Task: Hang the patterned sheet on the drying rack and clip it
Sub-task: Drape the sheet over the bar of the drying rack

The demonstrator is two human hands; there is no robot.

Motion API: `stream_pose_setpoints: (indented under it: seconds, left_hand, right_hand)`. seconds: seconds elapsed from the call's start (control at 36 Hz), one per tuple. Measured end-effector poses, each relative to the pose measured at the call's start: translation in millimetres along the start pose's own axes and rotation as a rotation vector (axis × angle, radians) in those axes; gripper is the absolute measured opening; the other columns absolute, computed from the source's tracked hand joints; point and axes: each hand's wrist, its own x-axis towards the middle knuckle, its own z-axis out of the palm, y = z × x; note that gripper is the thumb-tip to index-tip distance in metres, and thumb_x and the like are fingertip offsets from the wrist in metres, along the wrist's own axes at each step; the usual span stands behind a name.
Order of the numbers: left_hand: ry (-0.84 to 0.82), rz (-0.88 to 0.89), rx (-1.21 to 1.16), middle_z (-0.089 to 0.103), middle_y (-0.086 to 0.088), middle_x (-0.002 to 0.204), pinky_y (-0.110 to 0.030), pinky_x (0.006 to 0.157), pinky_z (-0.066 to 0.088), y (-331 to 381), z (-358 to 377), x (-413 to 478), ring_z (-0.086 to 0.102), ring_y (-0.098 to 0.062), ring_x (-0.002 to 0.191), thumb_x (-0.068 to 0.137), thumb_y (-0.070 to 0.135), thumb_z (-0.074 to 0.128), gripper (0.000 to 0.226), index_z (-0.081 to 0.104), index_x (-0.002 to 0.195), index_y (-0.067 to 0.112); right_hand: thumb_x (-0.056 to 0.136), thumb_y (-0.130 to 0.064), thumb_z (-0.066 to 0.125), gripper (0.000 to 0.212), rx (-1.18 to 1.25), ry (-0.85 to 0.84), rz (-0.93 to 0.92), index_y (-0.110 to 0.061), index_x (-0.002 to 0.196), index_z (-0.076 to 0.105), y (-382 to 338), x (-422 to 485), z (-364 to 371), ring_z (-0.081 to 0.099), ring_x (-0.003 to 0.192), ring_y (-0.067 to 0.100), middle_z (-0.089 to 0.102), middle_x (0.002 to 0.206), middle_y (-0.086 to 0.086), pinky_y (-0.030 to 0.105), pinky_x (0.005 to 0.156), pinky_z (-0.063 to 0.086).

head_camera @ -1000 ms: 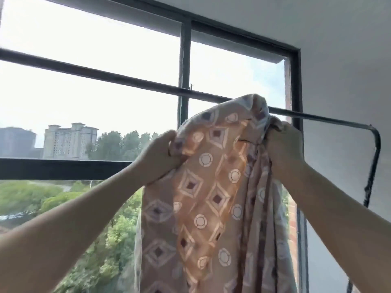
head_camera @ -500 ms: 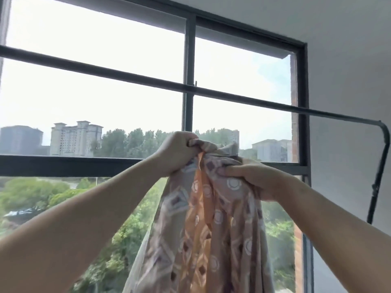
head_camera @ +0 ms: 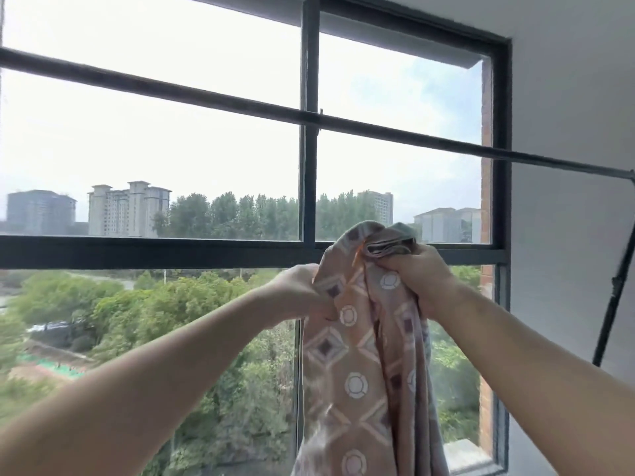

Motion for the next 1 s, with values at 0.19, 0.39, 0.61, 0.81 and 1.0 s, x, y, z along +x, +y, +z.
stream_pose_setpoints:
  seconds: [0.19, 0.39, 0.61, 0.81, 1.0]
  left_hand:
    - [-0.226, -0.153, -0.109, 0.066, 0.008, 0.084, -0.016, 0.059, 0.049, -25.3, 31.5, -3.0, 0.062, -0.004, 0.075, 0.084, 0.014, 0.062, 0.009, 0.063, 0.088, 0.022]
    - [0.366, -0.007, -0.517, 0.055, -0.008, 0.074, -0.022, 0.051, 0.04, -43.3, 17.8, 7.8, 0.05, -0.016, 0.062, 0.081, 0.004, 0.058, 0.013, 0.049, 0.078, 0.013]
    - [0.106, -0.008, -0.104, 0.063, 0.007, 0.056, -0.014, 0.051, 0.048, -71.6, 11.5, -9.8, 0.057, -0.01, 0.055, 0.077, -0.004, 0.067, 0.022, 0.064, 0.069, 0.016]
    - [0.29, -0.005, 0.049, 0.059, -0.001, 0.063, -0.029, 0.062, 0.048, -69.7, -18.8, 0.4, 0.055, -0.018, 0.06, 0.076, 0.014, 0.074, 0.016, 0.063, 0.067, 0.017]
    - [0.405, 0.031, 0.194, 0.065, -0.004, 0.082, -0.028, 0.067, 0.05, -42.9, -56.0, 6.1, 0.057, -0.017, 0.071, 0.075, 0.018, 0.075, 0.02, 0.067, 0.093, 0.016]
  right_hand:
    - [0.072, -0.007, 0.076, 0.012, 0.032, 0.068, 0.004, -0.012, 0.079, 0.067, 8.6, 3.0, 0.6, 0.066, 0.08, 0.03, 0.069, 0.082, 0.014, 0.041, 0.081, 0.056]
    - [0.074, -0.005, 0.074, 0.02, 0.075, 0.124, 0.024, -0.01, 0.092, 0.068, 14.6, -0.6, -4.4, 0.063, 0.053, 0.013, 0.065, 0.072, 0.005, 0.022, 0.052, 0.054]
    - [0.073, -0.008, 0.076, 0.031, 0.049, 0.209, 0.041, -0.016, 0.101, 0.067, 31.4, -2.3, -10.5, 0.064, 0.07, 0.023, 0.067, 0.082, 0.007, 0.038, 0.07, 0.056]
    - [0.076, -0.009, 0.073, 0.035, 0.026, 0.296, 0.005, -0.032, 0.099, 0.059, 31.3, 3.9, -19.8, 0.064, 0.085, 0.028, 0.067, 0.092, 0.007, 0.039, 0.071, 0.056]
    - [0.078, -0.013, 0.071, 0.031, 0.001, 0.405, -0.031, -0.013, 0.107, 0.062, 18.8, 8.6, -27.4, 0.063, 0.077, 0.028, 0.066, 0.09, 0.009, 0.042, 0.073, 0.054]
